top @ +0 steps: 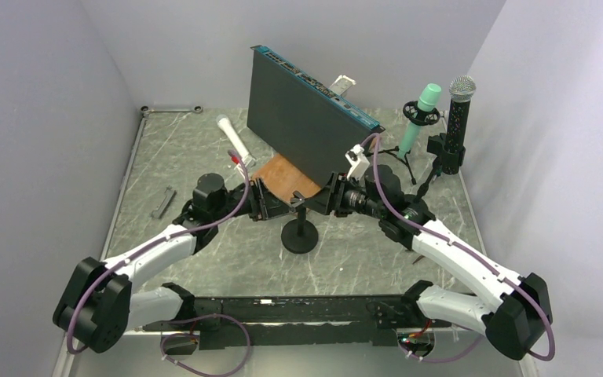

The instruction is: Remove the microphone from the stand

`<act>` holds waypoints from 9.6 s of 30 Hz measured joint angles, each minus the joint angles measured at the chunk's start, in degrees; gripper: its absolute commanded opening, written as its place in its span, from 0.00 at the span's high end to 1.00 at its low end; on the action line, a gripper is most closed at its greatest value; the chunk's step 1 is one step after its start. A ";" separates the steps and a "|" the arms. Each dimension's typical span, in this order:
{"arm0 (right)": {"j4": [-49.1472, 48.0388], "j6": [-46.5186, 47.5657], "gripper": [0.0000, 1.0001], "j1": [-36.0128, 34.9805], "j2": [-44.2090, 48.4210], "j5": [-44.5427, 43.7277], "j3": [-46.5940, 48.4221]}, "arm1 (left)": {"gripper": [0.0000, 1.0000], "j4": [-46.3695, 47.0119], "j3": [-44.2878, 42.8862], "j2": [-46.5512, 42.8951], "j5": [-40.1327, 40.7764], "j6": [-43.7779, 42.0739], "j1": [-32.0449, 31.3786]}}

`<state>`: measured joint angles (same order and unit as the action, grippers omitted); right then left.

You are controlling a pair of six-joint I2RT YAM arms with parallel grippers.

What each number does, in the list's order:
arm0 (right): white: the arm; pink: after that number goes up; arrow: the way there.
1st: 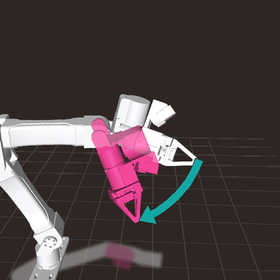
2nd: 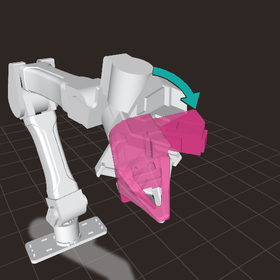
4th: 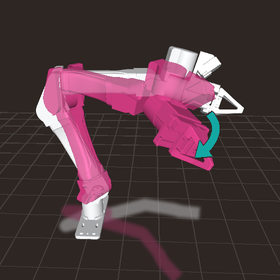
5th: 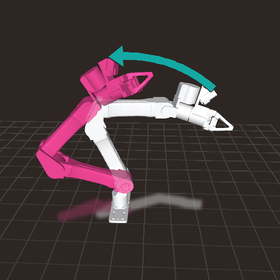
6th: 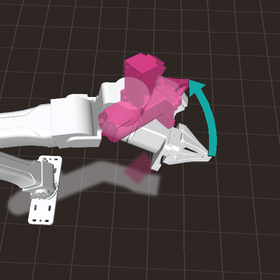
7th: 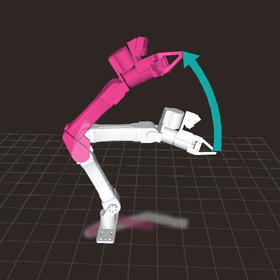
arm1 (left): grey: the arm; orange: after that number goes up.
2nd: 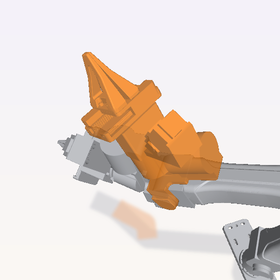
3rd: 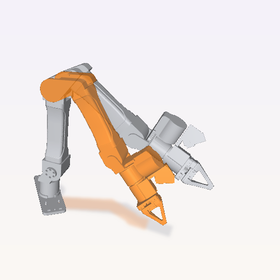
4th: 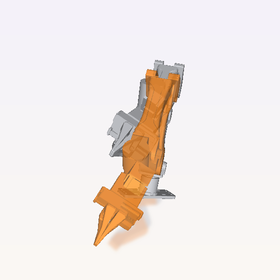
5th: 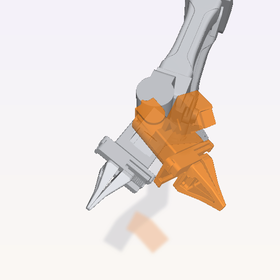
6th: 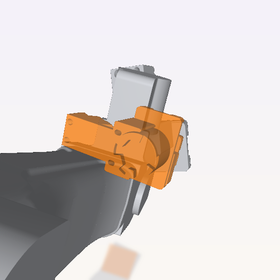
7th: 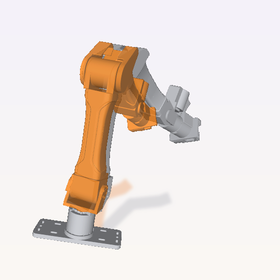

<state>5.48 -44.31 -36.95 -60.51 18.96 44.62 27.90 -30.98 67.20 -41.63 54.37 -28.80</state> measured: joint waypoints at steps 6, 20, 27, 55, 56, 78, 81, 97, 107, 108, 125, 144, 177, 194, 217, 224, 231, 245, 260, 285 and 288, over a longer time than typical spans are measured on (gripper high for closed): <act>7.37 3.15 0.04 0.00 1.36 -3.72 1.11 | 0.06 -14.03 -3.54 -5.51 2.69 -6.51 -0.02; 22.14 14.88 0.00 0.09 1.97 -10.80 9.84 | 0.01 -32.72 -13.25 -16.11 7.15 -18.73 -0.02; 26.18 17.51 0.00 0.09 3.10 -11.10 12.55 | 0.01 -29.68 -8.28 -16.09 5.42 -17.20 -0.02; 46.18 30.03 0.01 0.39 0.72 -66.14 42.75 | 0.01 -37.18 -7.61 -24.52 4.79 -20.83 -0.57; 46.16 30.93 0.00 0.61 0.61 -67.54 43.74 | 0.00 -37.48 -7.63 -24.74 4.92 -20.98 -0.57; 40.94 43.91 0.01 29.81 -13.35 -56.15 49.44 | 0.01 -42.27 -10.03 -28.26 5.03 -22.23 -0.57; 41.00 43.82 0.07 31.06 -14.32 -54.16 49.37 | 0.00 -42.71 -10.03 -28.76 5.05 -22.23 -0.57; 38.77 43.80 0.77 31.54 -6.49 -48.28 40.63 | 0.01 -42.84 -10.86 -28.48 4.83 -22.05 -0.57; 42.77 44.37 0.83 26.03 0.59 -42.34 37.75 | 0.01 -41.59 -14.16 -26.67 3.26 -21.49 -0.57; 42.95 44.68 0.84 24.85 1.11 -42.03 37.48 | 0.01 -41.18 -14.16 -26.51 2.93 -20.98 -0.57; 36.61 49.35 0.91 8.94 7.80 -23.85 30.45 | 0.01 -36.52 -18.16 -20.28 6.38 -20.17 -10.69; 25.88 52.09 0.89 2.78 12.15 -11.37 22.86 | 0.01 -22.80 -27.89 -1.81 24.74 -44.48 -25.31; 26.53 52.33 0.93 2.71 13.00 -9.46 22.77 | 0.68 -9.49 -33.27 16.11 14.08 -50.34 -25.42; 28.22 48.22 1.00 2.64 16.33 -11.43 22.80 | 1.00 -13.20 -34.14 15.45 13.35 -52.26 -25.75; 22.29 58.14 1.00 3.67 15.39 2.23 20.76 | 1.00 -19.21 -37.51 16.31 9.33 -52.26 -25.40; 14.91 58.23 1.00 3.80 16.70 3.48 16.39 | 1.00 -15.58 -35.39 16.26 9.46 -52.19 -25.03; 7.06 57.22 1.00 3.80 17.42 4.15 13.53 | 1.00 -12.83 -34.25 16.26 11.91 -52.89 -25.00; -7.52 54.47 1.00 4.28 23.23 9.49 3.08 | 1.00 -11.67 -32.98 15.89 6.64 -55.06 -23.65; -14.34 50.56 1.00 3.93 25.88 11.13 -1.38 | 1.00 -17.22 -36.26 16.98 -2.71 -58.60 -20.46; -16.24 50.10 1.00 2.56 28.35 11.54 -4.20 | 0.52 -6.43 -28.89 14.25 -5.55 -45.77 -17.00; -16.55 49.90 1.00 2.34 29.38 10.21 -4.98 | 0.51 -4.11 -28.06 14.27 -5.44 -44.11 -17.27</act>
<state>-11.07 5.58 -34.61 -31.14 29.17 39.64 23.79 -59.05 81.47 -47.07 10.26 -46.06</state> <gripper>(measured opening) 0.446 0.533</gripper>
